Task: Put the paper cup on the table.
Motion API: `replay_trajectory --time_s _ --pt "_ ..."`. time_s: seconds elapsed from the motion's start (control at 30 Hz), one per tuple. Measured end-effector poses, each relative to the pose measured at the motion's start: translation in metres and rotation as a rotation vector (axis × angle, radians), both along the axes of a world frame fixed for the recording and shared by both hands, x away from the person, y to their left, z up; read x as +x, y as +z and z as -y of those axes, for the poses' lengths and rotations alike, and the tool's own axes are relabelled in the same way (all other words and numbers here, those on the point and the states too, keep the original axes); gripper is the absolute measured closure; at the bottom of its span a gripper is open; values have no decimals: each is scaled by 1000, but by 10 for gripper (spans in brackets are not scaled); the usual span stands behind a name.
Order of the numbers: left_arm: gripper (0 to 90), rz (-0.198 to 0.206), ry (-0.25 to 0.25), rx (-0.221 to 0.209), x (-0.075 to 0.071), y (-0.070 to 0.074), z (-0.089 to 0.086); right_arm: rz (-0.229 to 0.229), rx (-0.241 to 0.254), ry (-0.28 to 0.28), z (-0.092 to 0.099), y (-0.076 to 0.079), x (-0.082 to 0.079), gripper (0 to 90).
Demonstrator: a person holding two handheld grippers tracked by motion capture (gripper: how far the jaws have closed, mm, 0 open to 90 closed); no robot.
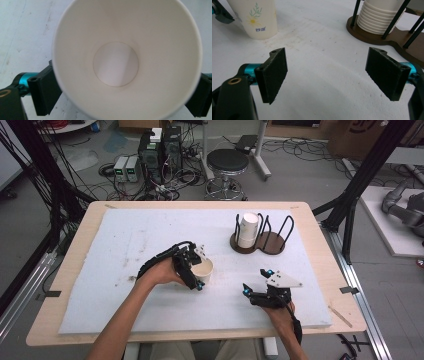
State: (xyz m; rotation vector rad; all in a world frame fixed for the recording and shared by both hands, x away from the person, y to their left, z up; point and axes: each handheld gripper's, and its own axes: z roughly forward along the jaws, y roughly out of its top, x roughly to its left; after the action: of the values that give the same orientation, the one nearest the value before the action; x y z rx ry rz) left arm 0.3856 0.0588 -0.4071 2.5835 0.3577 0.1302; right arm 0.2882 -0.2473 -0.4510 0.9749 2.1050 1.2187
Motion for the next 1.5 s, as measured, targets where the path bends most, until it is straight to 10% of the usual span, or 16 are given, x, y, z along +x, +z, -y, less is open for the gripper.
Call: replay_trajectory --time_s 0.83,1.5 --pt "114 73 161 -181 -31 10 -99 10 -15 -5 -2 0 -1 182" --pt "115 109 311 -344 -61 -9 -164 6 0 -6 0 0 -1 181"
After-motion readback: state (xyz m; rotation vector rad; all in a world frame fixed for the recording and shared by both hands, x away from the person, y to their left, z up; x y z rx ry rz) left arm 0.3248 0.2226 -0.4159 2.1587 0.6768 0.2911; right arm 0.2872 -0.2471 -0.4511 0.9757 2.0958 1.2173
